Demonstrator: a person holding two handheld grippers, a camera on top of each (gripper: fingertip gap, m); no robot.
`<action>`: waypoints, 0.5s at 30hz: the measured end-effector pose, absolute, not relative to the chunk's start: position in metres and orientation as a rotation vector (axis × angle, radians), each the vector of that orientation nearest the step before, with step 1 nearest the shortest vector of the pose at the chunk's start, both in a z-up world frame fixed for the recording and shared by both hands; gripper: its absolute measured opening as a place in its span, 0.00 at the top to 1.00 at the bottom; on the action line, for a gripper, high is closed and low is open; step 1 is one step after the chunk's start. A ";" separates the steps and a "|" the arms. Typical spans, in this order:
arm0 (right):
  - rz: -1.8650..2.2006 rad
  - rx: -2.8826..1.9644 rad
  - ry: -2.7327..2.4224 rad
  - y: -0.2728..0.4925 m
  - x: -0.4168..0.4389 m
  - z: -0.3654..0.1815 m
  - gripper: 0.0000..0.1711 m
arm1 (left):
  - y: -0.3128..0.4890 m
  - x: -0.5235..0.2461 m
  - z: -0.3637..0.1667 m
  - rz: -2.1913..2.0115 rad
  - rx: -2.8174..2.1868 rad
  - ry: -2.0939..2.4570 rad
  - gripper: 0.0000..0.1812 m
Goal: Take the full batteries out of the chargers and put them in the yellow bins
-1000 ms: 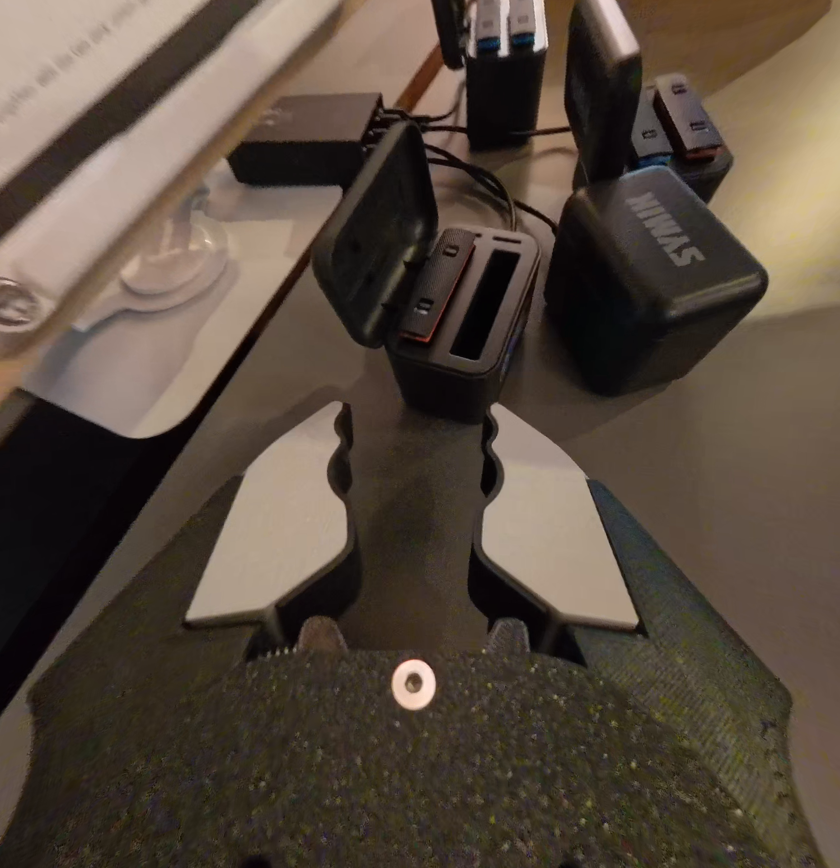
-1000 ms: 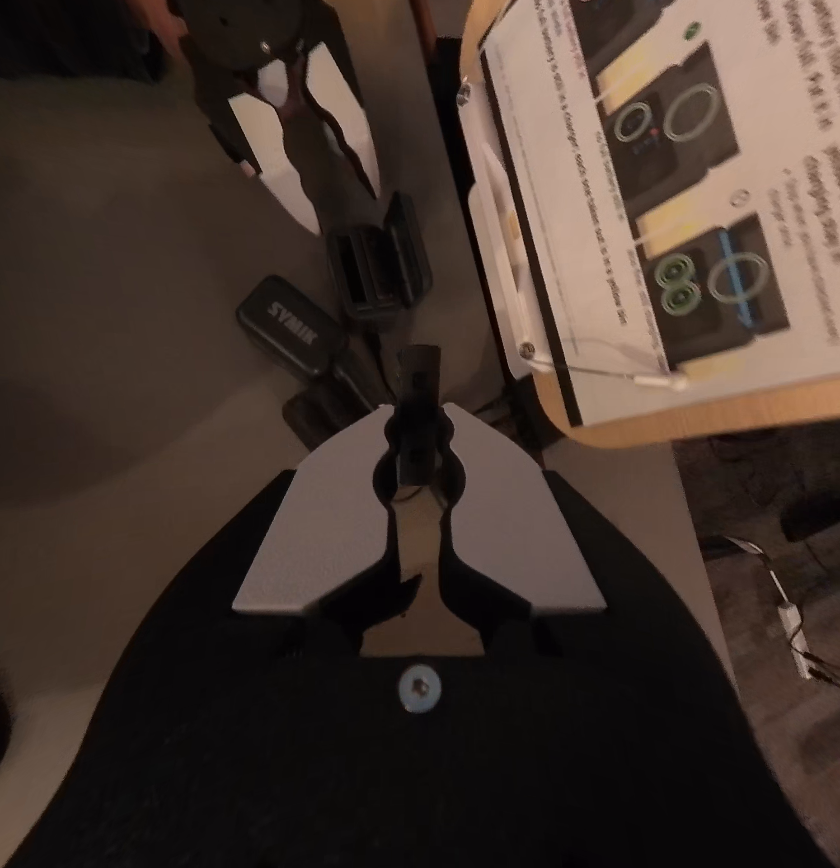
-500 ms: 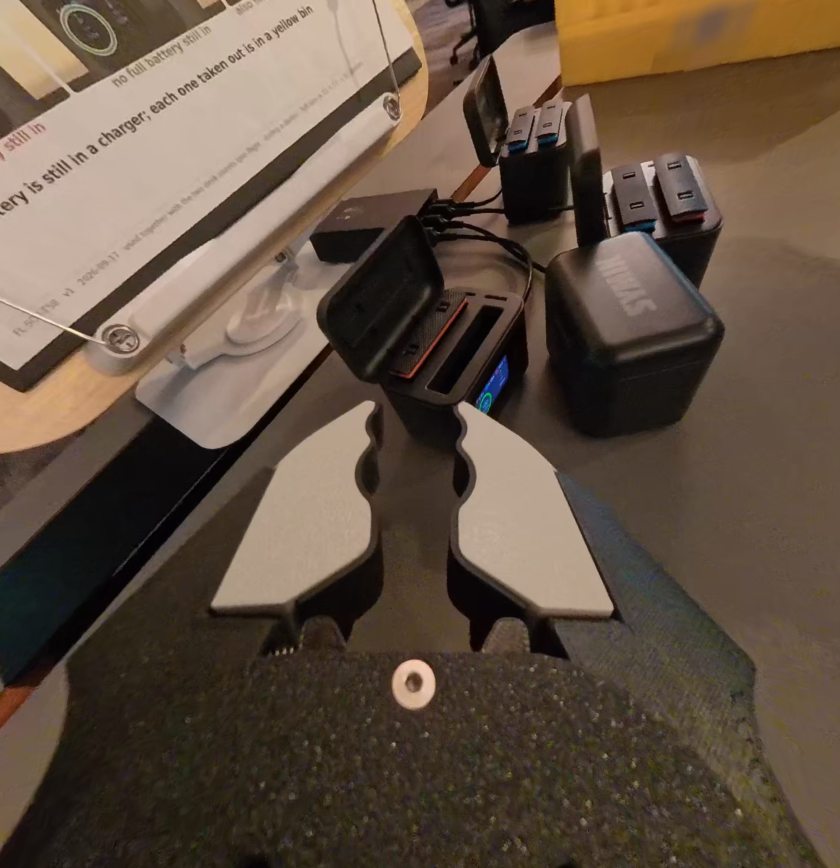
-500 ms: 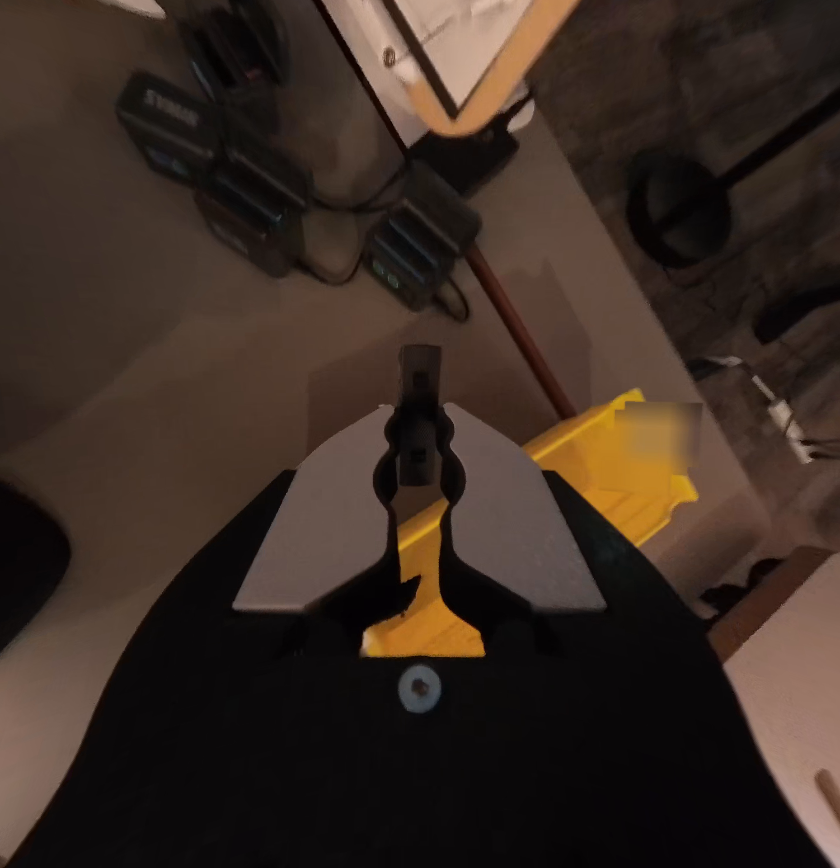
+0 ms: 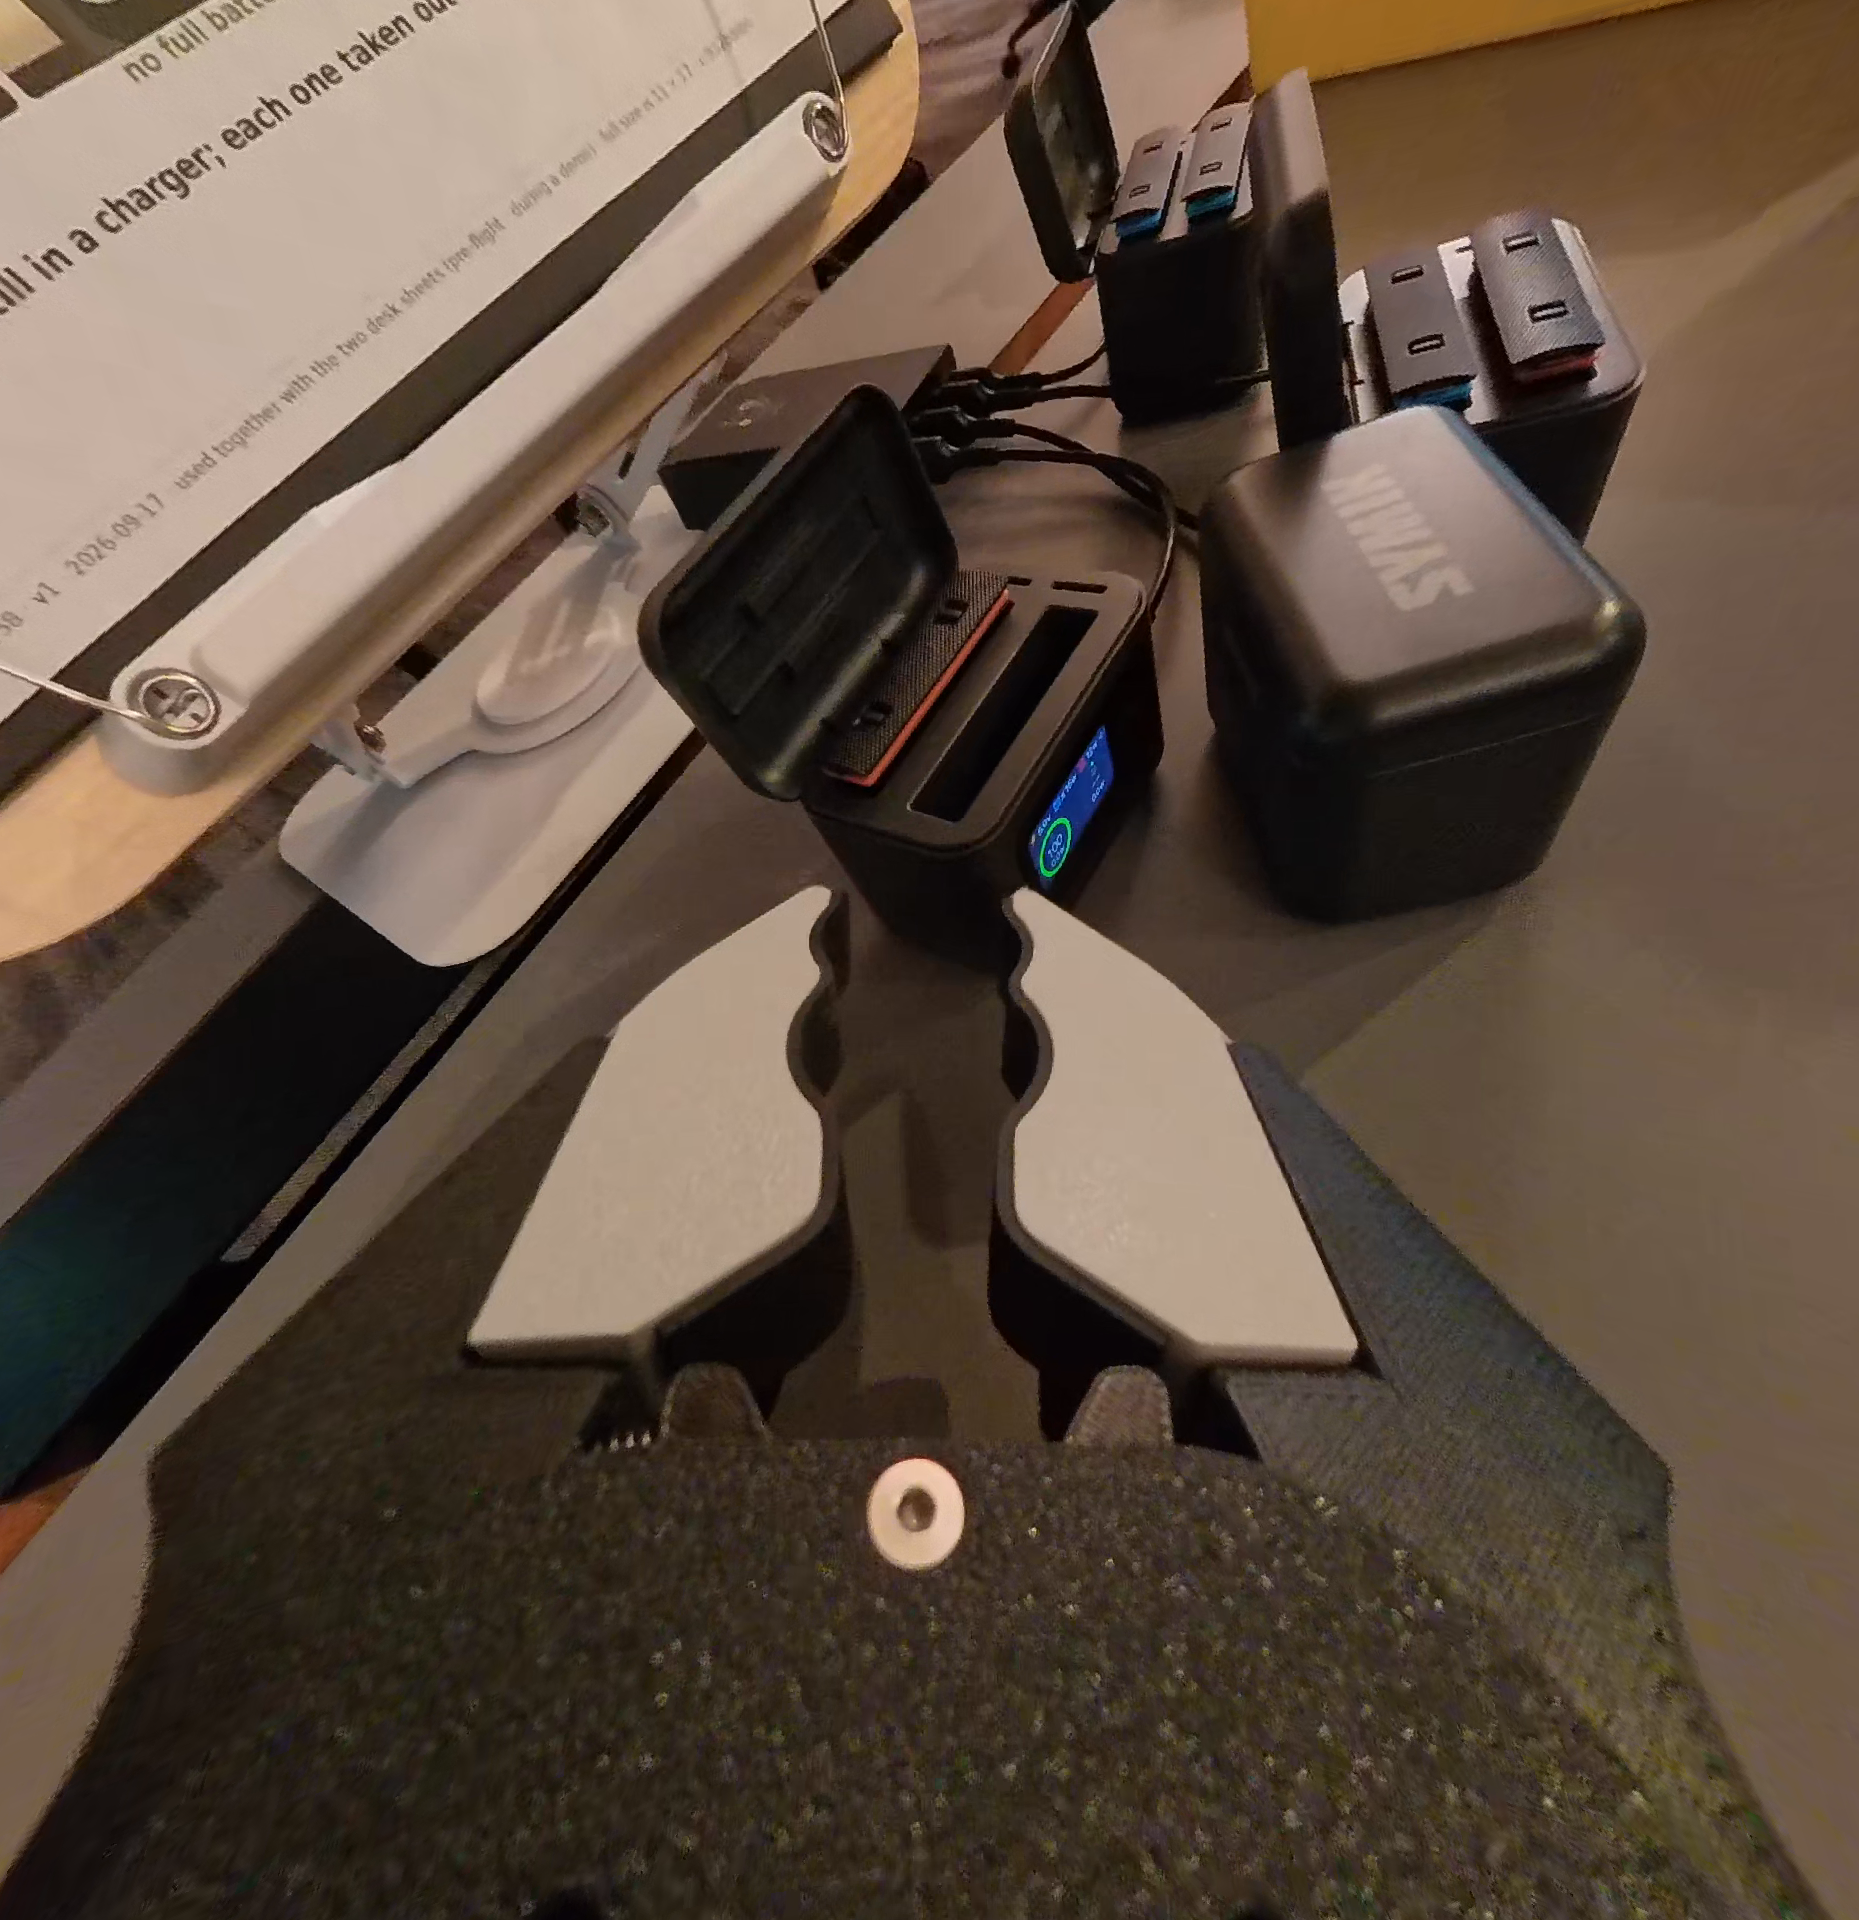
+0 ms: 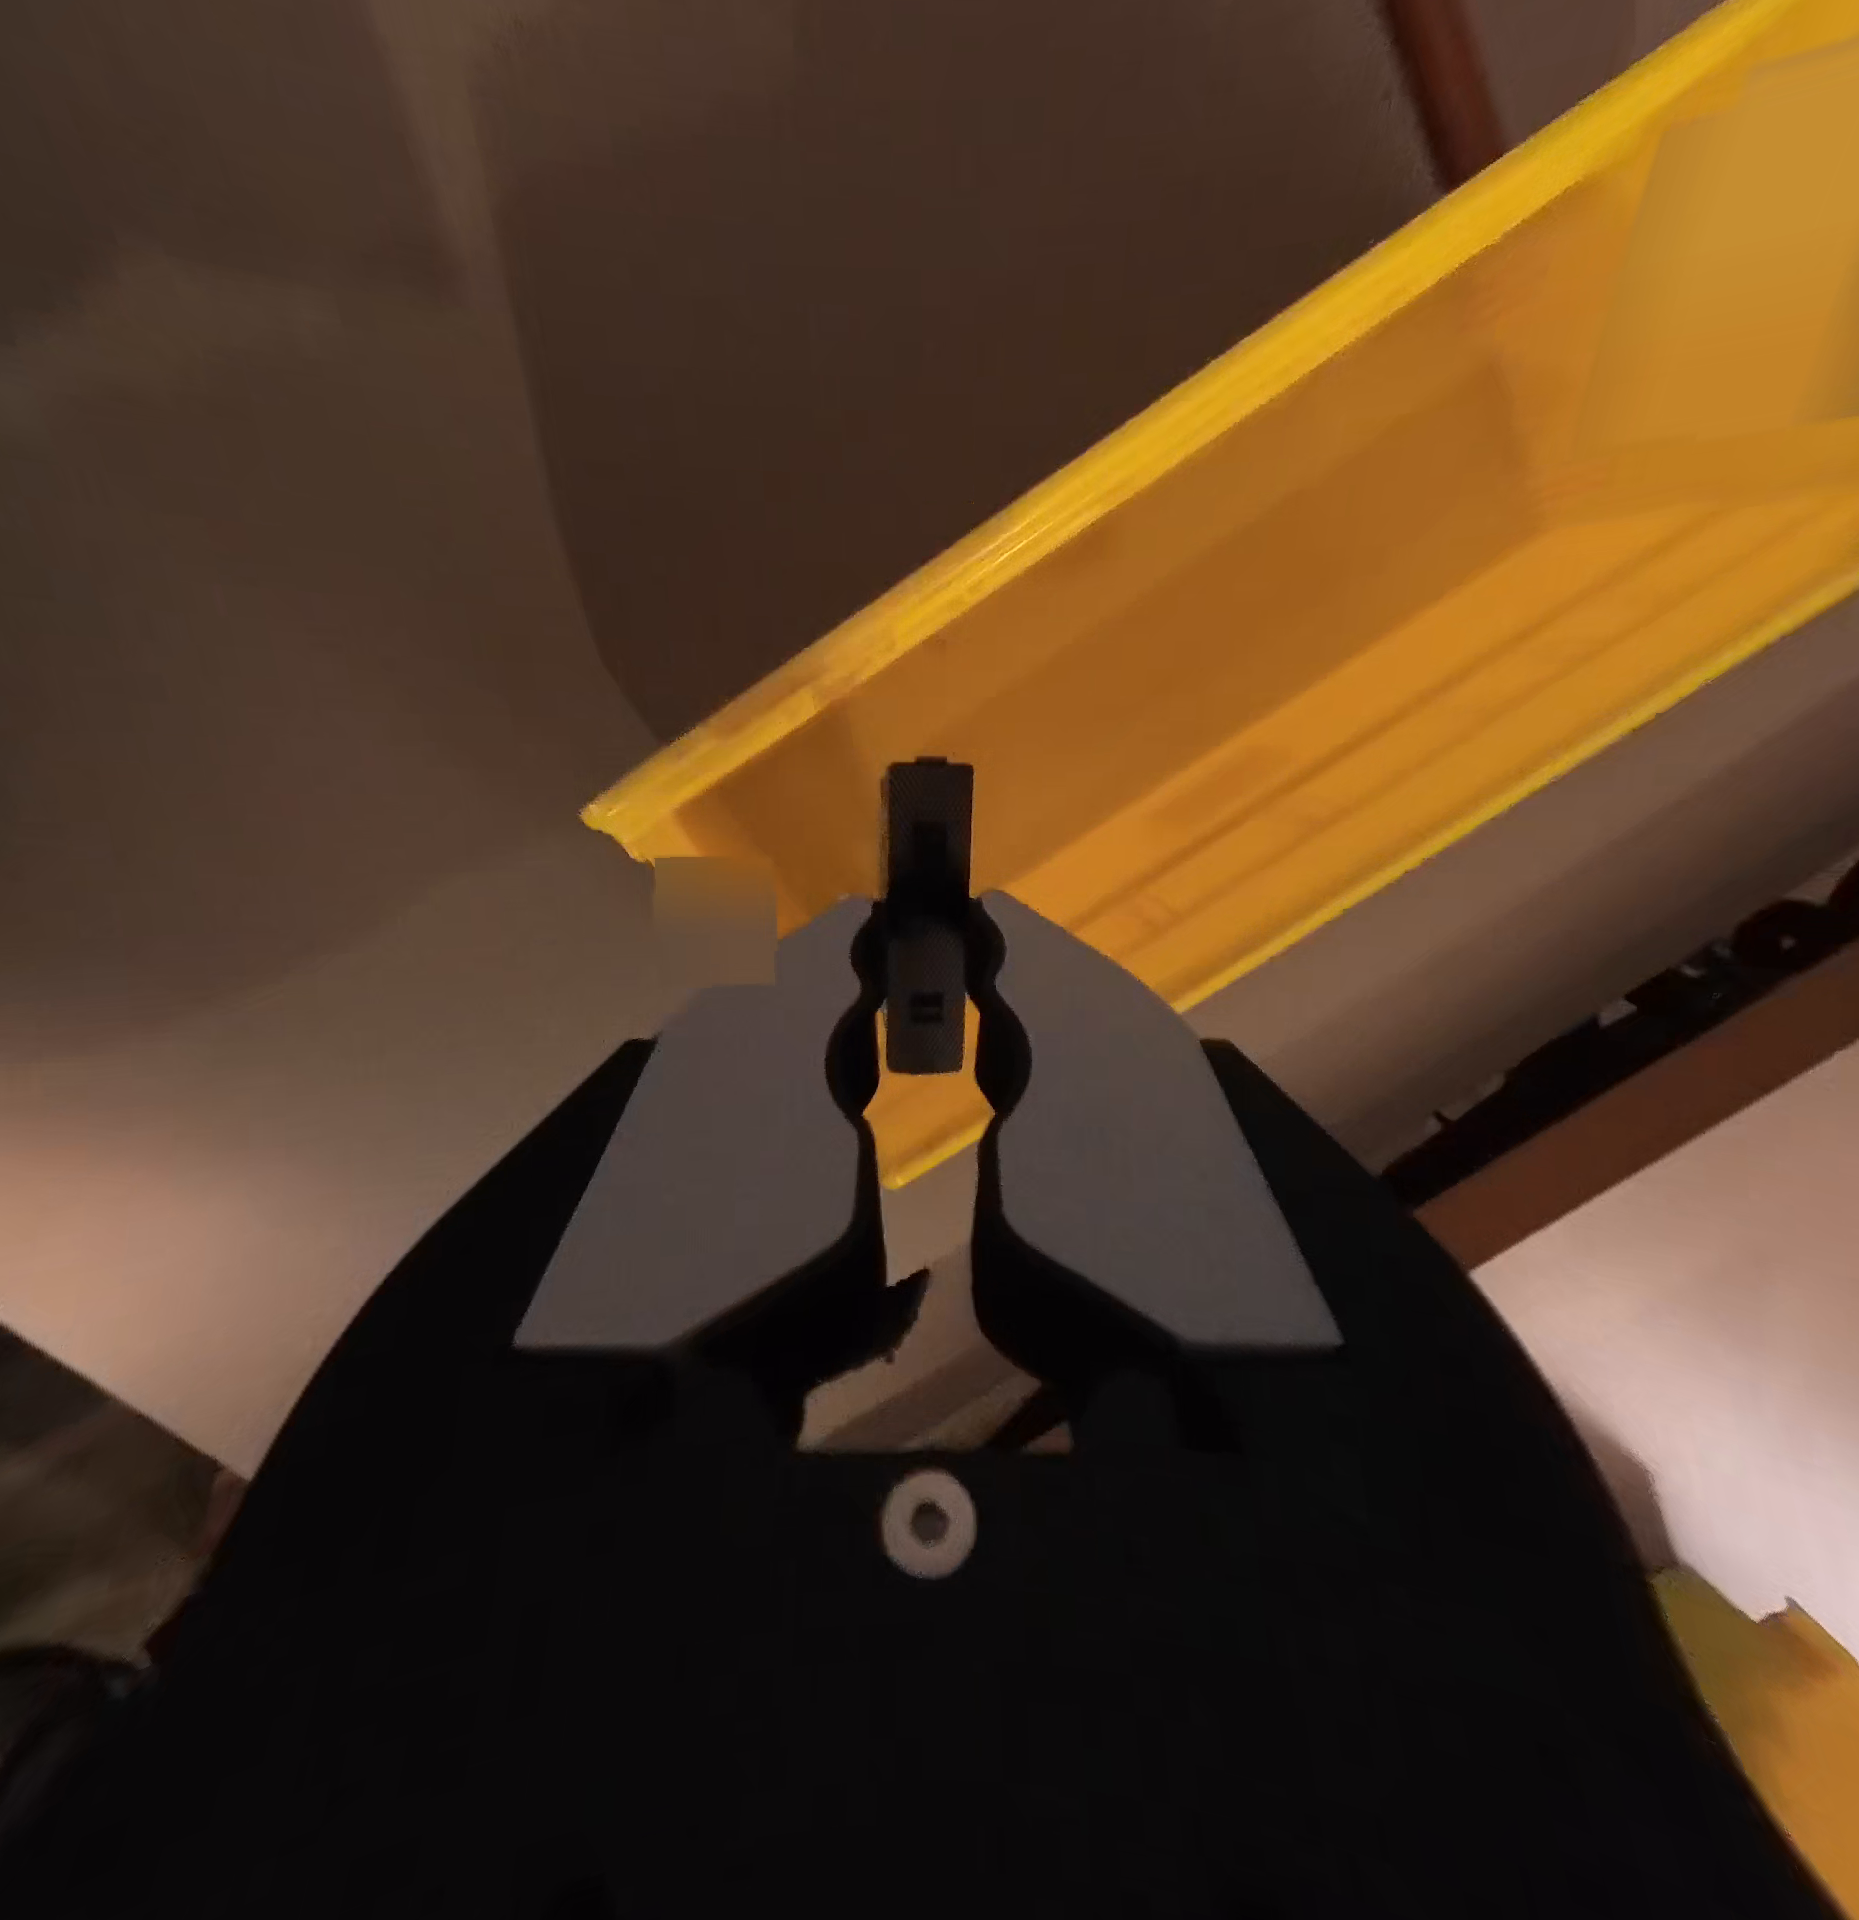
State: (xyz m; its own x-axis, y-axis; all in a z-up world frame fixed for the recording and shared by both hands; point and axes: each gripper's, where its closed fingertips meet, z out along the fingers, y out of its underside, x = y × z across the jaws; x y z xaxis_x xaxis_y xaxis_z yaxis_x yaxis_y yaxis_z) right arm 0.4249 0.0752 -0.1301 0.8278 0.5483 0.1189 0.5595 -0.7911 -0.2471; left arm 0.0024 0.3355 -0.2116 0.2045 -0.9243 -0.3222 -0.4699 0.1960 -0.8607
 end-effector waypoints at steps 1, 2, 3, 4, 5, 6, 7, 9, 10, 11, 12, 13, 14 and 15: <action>-0.086 -2.755 -0.891 0.074 0.426 -0.140 0.92 | 0.336 0.002 -0.211 -0.539 -1.427 1.418 0.85; -0.115 -2.769 -0.937 0.072 0.426 -0.149 0.92 | 0.336 0.002 -0.211 -0.535 -1.423 1.412 0.85; -0.133 -2.779 -0.980 0.071 0.426 -0.158 0.92 | 0.337 0.002 -0.210 -0.538 -1.423 1.408 0.86; -0.146 -2.784 -1.017 0.069 0.426 -0.166 0.92 | 0.338 0.001 -0.209 -0.538 -1.425 1.399 0.86; -0.153 -2.782 -1.053 0.068 0.425 -0.173 0.92 | 0.339 0.000 -0.209 -0.535 -1.428 1.390 0.86; -0.155 -2.775 -1.084 0.067 0.424 -0.179 0.92 | 0.341 0.000 -0.208 -0.533 -1.430 1.384 0.86; -0.153 -2.764 -1.111 0.066 0.422 -0.184 0.92 | 0.342 -0.001 -0.208 -0.531 -1.435 1.376 0.86; -0.139 -2.730 -1.159 0.065 0.417 -0.192 0.92 | 0.345 -0.003 -0.208 -0.522 -1.442 1.364 0.85; -0.136 -2.714 -1.181 0.064 0.415 -0.195 0.92 | 0.346 -0.004 -0.208 -0.519 -1.443 1.360 0.85; -0.136 -2.700 -1.202 0.063 0.414 -0.199 0.92 | 0.346 -0.004 -0.207 -0.515 -1.442 1.357 0.85; -0.137 -2.688 -1.222 0.062 0.413 -0.202 0.92 | 0.348 -0.005 -0.208 -0.509 -1.445 1.353 0.85; -0.139 -2.676 -1.239 0.061 0.411 -0.204 0.92 | 0.350 -0.006 -0.208 -0.497 -1.450 1.346 0.85; -0.139 -2.664 -1.254 0.061 0.410 -0.206 0.92 | 0.351 -0.007 -0.208 -0.492 -1.456 1.344 0.85; -0.138 -2.657 -1.265 0.060 0.408 -0.208 0.92 | 0.352 -0.007 -0.209 -0.495 -1.463 1.341 0.85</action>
